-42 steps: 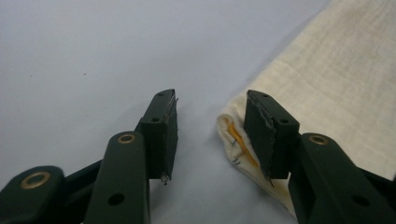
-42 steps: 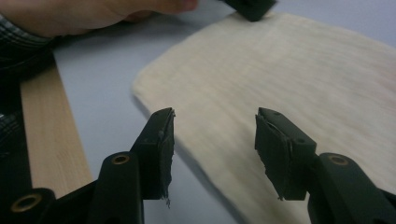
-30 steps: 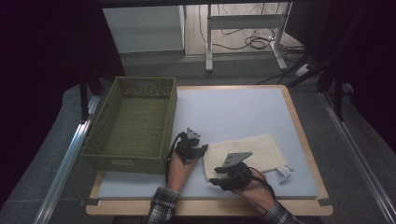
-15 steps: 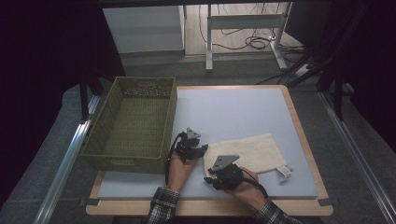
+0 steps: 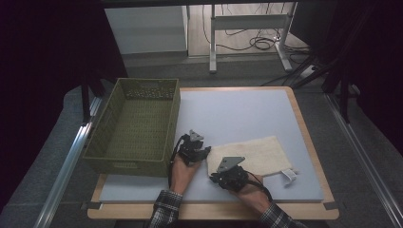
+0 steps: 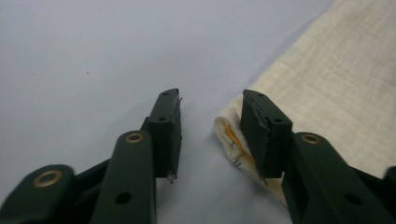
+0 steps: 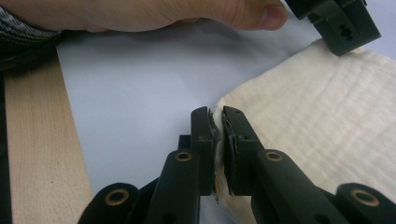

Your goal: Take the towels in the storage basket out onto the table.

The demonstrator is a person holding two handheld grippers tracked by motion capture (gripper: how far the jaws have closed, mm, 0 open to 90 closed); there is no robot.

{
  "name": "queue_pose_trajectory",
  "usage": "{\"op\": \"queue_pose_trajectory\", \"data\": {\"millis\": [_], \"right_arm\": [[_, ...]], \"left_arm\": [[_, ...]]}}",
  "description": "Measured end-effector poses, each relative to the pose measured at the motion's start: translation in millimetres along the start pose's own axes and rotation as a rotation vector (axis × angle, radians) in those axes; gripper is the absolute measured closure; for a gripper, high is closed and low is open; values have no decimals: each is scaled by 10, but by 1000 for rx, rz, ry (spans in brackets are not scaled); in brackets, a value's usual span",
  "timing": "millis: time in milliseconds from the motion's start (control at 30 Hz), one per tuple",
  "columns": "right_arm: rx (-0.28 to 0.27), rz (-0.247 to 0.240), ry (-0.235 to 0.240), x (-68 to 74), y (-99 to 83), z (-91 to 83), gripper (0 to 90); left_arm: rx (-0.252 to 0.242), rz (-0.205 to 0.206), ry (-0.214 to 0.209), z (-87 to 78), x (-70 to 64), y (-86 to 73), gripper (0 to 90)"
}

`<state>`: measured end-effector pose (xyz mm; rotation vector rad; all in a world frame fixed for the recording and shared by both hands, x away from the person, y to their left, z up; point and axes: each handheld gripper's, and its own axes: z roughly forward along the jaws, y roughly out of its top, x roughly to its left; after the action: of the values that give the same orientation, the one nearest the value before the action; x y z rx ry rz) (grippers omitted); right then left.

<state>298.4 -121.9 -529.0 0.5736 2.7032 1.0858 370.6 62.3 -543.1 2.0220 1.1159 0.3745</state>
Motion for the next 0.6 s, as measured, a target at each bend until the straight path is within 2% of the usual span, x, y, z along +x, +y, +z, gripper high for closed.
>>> {"op": "queue_pose_trajectory", "data": {"millis": [33,67,133,167,233,333,533,600], "right_arm": [[-2,3,3,-1,1,-3,837],[-11,12,11,-1,5,-24,837],[-20,12,11,0,13,-57,837],[-25,11,11,-3,18,-77,837],[-36,13,9,-8,30,-124,837],[-51,17,8,-23,40,-193,836],[-89,29,-4,-60,47,-338,836],[-103,31,-23,-89,31,-430,835]], "left_arm": [[-4,16,-31,1,-4,-2,676],[1,37,-50,3,-32,6,808],[1,25,-51,4,-41,13,853],[1,25,-51,4,-41,13,858],[-17,0,-73,-4,-31,27,863],[-41,1,-81,-41,-51,80,865],[-59,29,-85,-80,-120,219,865],[-73,41,-86,-77,-165,289,864]]}}
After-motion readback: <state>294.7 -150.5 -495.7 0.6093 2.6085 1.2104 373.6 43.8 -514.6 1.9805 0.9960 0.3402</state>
